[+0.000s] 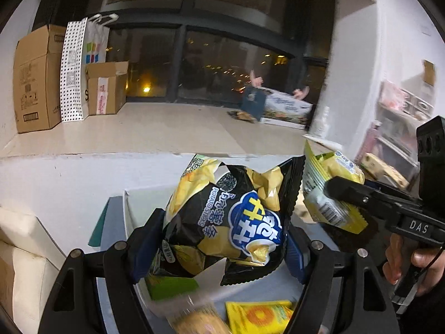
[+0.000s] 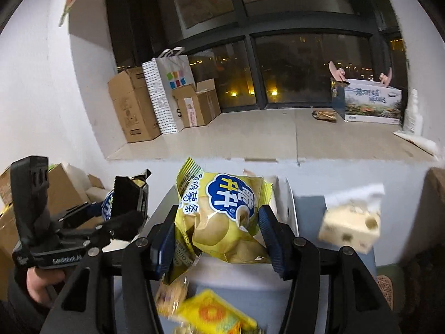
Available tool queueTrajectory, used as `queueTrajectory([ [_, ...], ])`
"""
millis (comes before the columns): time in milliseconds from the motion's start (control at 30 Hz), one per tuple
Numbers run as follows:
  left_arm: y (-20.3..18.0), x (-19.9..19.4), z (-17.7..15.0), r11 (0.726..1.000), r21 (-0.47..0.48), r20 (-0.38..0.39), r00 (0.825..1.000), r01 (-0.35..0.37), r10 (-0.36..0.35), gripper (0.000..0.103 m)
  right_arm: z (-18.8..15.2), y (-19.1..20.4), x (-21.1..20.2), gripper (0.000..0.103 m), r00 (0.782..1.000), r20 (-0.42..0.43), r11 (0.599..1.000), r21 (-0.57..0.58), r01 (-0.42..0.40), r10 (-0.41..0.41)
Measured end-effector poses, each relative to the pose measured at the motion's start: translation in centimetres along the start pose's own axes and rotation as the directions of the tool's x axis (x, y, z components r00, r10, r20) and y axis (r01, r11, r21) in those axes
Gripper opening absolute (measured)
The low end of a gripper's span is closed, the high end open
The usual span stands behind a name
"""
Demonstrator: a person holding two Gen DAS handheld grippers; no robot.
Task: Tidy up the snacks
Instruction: 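Carry both chip bags over the white box and release them inside, then move both tools back toward the remaining snacks on the table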
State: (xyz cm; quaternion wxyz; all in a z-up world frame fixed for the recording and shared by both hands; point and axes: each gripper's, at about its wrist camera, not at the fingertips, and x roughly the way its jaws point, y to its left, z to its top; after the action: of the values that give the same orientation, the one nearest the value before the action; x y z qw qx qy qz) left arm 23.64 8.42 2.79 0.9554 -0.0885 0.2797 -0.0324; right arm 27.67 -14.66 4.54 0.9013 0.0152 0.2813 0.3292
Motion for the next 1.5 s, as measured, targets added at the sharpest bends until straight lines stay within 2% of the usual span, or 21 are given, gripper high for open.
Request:
queueTrajectory([
  [167,2.0,5.1,2.0,1.000,-0.015,-0.063,0.998,-0.004,0.003,0.081,2.9,-0.5,6.8,0.061,0.998,-0.067,1.000,0.004,0.014,-0.013],
  [333,3.0,8.6,2.0,0.999,-0.003,-0.109,0.993,-0.035,0.034,0.081,3.1,-1.6,12.4,0.061,0.988,-0.144,0.998,0.001,0.061,-0.060],
  [433,4.0,10.1,1.4,0.997,-0.039,-0.149,0.987,-0.060,0.054,0.089,2.5,-2.5,14.6,0.062,0.980,-0.184,0.997,0.001,0.083,-0.081],
  [467,4.2,10.6,1.2,0.996,-0.046,-0.167,0.984,-0.075,0.067,0.095,2.3,-2.9,15.2,0.064,0.977,-0.194,0.996,0.006,0.087,-0.084],
  [500,4.4,11.2,1.0,0.994,-0.045,-0.193,0.978,-0.095,0.085,0.103,2.1,-3.2,15.7,0.075,0.975,-0.206,0.996,0.015,0.090,-0.085],
  [533,4.5,11.7,0.7,0.993,-0.044,-0.219,0.971,-0.109,0.097,0.103,1.8,-3.7,16.4,0.086,0.972,-0.222,0.996,0.034,0.085,-0.076],
  [567,4.5,11.8,0.4,0.994,-0.043,-0.226,0.970,-0.099,0.087,0.103,1.6,-4.0,16.8,0.103,0.970,-0.233,0.995,0.049,0.081,-0.067],
  [633,4.5,11.8,-0.1,0.995,-0.040,-0.229,0.970,-0.093,0.081,0.103,1.1,-4.4,16.9,0.103,0.971,-0.227,0.994,0.063,0.087,-0.071],
  [800,4.6,11.3,-0.3,0.994,-0.057,-0.221,0.972,-0.099,0.084,0.103,0.9,-4.1,16.3,0.103,0.975,-0.205,0.995,0.045,0.091,-0.080],
  [1000,3.9,9.6,-0.5,0.996,-0.047,-0.199,0.978,-0.079,0.068,0.103,1.1,-3.3,13.3,0.103,0.989,-0.136,0.996,0.048,0.073,-0.066],
  [1233,0.8,3.6,-1.2,1.000,-0.012,-0.111,0.993,-0.029,0.027,0.103,0.4,-1.3,5.9,0.103,1.000,-0.018,1.000,0.010,0.007,-0.007],
  [1500,-3.6,-5.1,-4.4,0.998,0.069,0.014,1.000,-0.010,0.009,0.103,-2.7,0.5,-3.6,0.103,0.993,0.087,0.997,0.005,-0.076,0.075],
])
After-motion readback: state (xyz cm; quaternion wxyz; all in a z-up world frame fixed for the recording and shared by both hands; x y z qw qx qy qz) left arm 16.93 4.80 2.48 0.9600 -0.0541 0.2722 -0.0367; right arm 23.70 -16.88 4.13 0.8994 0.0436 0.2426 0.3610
